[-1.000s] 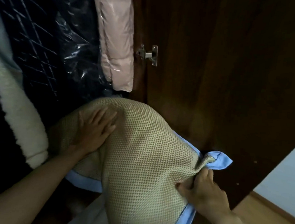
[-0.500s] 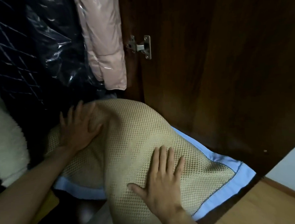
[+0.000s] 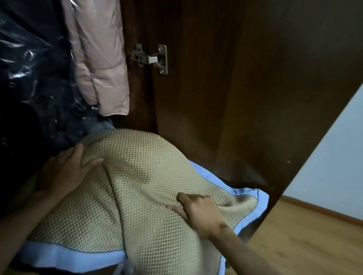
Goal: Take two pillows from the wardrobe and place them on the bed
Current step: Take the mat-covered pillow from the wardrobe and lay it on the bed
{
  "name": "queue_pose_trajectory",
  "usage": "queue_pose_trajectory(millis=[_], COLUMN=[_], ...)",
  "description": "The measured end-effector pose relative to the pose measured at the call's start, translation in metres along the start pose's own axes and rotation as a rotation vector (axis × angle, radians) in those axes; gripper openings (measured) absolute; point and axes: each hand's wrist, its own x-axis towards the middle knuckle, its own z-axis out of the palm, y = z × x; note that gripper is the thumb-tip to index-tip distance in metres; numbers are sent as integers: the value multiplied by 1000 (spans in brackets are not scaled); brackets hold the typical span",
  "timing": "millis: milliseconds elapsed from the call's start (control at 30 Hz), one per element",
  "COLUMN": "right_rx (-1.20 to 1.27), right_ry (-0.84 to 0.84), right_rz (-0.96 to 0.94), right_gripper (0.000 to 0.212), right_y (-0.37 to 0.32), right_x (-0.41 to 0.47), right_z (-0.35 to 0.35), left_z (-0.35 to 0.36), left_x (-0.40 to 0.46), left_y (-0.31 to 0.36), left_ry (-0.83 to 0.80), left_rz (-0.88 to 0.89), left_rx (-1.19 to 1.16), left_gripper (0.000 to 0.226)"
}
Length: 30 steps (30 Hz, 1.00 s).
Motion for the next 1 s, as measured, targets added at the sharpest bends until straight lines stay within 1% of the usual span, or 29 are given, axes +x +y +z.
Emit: queue_pose_trajectory(millis=[67, 133, 200, 267, 300, 367, 400, 467, 500, 633, 700, 833, 1000], right_rx=[2, 2, 2, 3, 6, -26, -58, -148, -197, -345, -382, -512, -584], right_ry=[-4, 34, 72, 120, 146, 163, 153, 120, 121, 90, 86, 182, 217], right_rz=[19, 47, 105, 206, 253, 364, 435, 584, 642, 810, 919, 1160, 1431], right_gripper=[54, 57, 60, 66, 63, 51, 55, 70, 72, 63, 61, 54, 48], right_y=[5, 11, 17, 23, 28, 43, 50, 65, 71, 83, 80, 59, 20], right_x=[-4, -14, -31, -54, -67, -96, -113, -151, -172, -261, -314, -418, -546], right_z=[-19, -39, -58, -74, -81, -96, -104, -116, -123, -155, -179, -229, -270], left_z=[-6, -10, -16, -22, -28, -45, -52, -64, -64, -62, -66, -83, -112], left_x=[4, 5, 2, -2, -6, -22, -33, -56, -66, -109, -129, -174, -272], left_y=[1, 8, 23, 52, 73, 125, 152, 200, 221, 305, 355, 461, 583], left_ry=[55, 121, 114, 113, 133, 187, 217, 178, 146, 57, 60, 74, 49], left_rz=[4, 19, 26, 142, 221, 362, 449, 587, 641, 846, 956, 1143, 1361], left_rx=[-86, -160, -248, -212, -202, -253, -269, -314, -349, -413, -467, -572, -630], left_gripper=[64, 71, 74, 70, 65, 54, 52, 51, 52, 57, 53, 40, 43])
